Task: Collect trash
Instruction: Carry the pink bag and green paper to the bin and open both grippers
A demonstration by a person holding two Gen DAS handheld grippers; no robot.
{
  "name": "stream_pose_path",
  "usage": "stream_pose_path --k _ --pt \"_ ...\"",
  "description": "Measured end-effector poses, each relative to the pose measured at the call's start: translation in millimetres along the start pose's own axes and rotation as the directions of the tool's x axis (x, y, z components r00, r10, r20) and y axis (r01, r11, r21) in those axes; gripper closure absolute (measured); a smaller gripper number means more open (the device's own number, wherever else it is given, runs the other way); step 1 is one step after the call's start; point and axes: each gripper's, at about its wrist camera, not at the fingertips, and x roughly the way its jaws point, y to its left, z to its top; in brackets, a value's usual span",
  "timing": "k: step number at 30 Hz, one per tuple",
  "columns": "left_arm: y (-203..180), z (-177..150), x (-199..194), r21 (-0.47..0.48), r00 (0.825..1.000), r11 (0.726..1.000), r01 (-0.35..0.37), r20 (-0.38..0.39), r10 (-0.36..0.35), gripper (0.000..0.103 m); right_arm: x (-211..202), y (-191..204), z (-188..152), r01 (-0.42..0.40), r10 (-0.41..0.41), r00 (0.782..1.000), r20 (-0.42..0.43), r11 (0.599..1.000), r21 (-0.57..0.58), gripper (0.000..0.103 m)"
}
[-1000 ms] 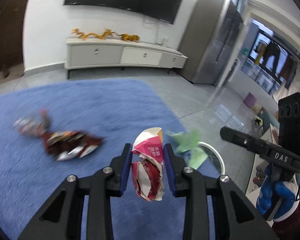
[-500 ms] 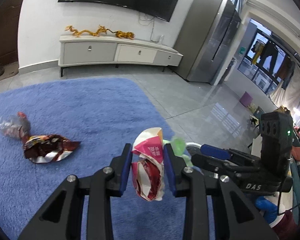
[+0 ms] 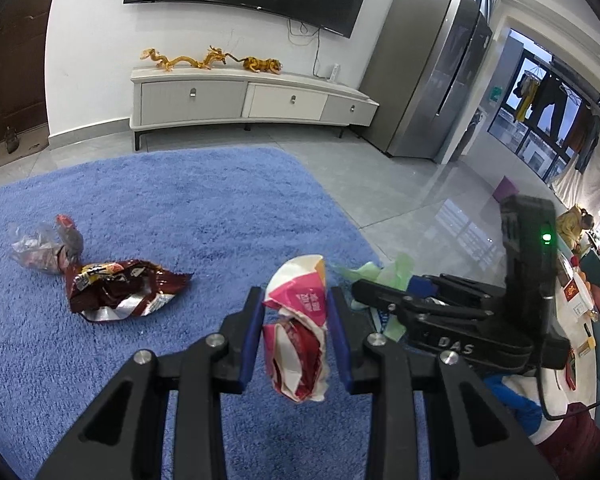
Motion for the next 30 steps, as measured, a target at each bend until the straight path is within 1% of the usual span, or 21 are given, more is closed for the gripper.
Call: stream_pose_path --k 3,7,9,13,17,20,23,27,29,30 --pt "-10.1 2.3 5.3 0.016 1.000 1.000 0.012 -0.010 -0.011 0.073 -17.6 -12.0 -1.0 -0.031 0.029 0.999 0.037 0.999 0.033 0.066" --pt "-33.4 9.0 16.2 0.065 0.999 0.997 0.041 -0.026 -0.040 0.073 -44.1 -33.0 2.9 -0.010 0.004 0.996 0.088 0.998 0.069 0.066" --pt "-49.0 12.0 24.0 0.093 0.998 0.994 0.062 -0.037 -0.059 0.073 -58.8 -46.8 3.0 0.010 -0.019 0.994 0.112 0.996 0.088 0.066" --pt "-83.9 17.5 42.5 0.146 0.993 0.984 0.107 -0.065 -0.098 0.073 -88.8 -83.7 -0.3 0.073 -0.094 0.984 0.150 0.987 0.140 0.066" --pt "-118.9 24.3 68.8 0.190 0.987 0.971 0.145 -0.102 -0.127 0.073 -106.6 -123.2 -9.9 0.130 -0.165 0.973 0.158 0.969 0.211 0.066" --pt "-148.6 30.4 99.3 0.198 0.975 0.961 0.191 -0.151 -0.162 0.073 -113.6 -155.2 -19.6 0.164 -0.210 0.967 0.146 0.947 0.276 0.066" --pt "-175.6 36.3 126.1 0.207 0.965 0.953 0.222 -0.184 -0.185 0.072 -112.2 -185.0 -28.6 0.201 -0.250 0.962 0.113 0.921 0.333 0.066" --pt "-210.1 41.0 167.0 0.182 0.938 0.941 0.286 -0.252 -0.236 0.072 -105.0 -215.7 -42.8 0.230 -0.276 0.959 0.065 0.891 0.390 0.065" --pt "-221.0 40.7 184.4 0.157 0.920 0.935 0.318 -0.288 -0.264 0.072 -100.8 -229.9 -52.6 0.247 -0.291 0.956 0.043 0.876 0.414 0.064" --pt "-226.1 40.4 194.2 0.138 0.906 0.930 0.340 -0.312 -0.285 0.072 -100.4 -234.8 -57.0 0.256 -0.299 0.954 0.036 0.869 0.423 0.063"
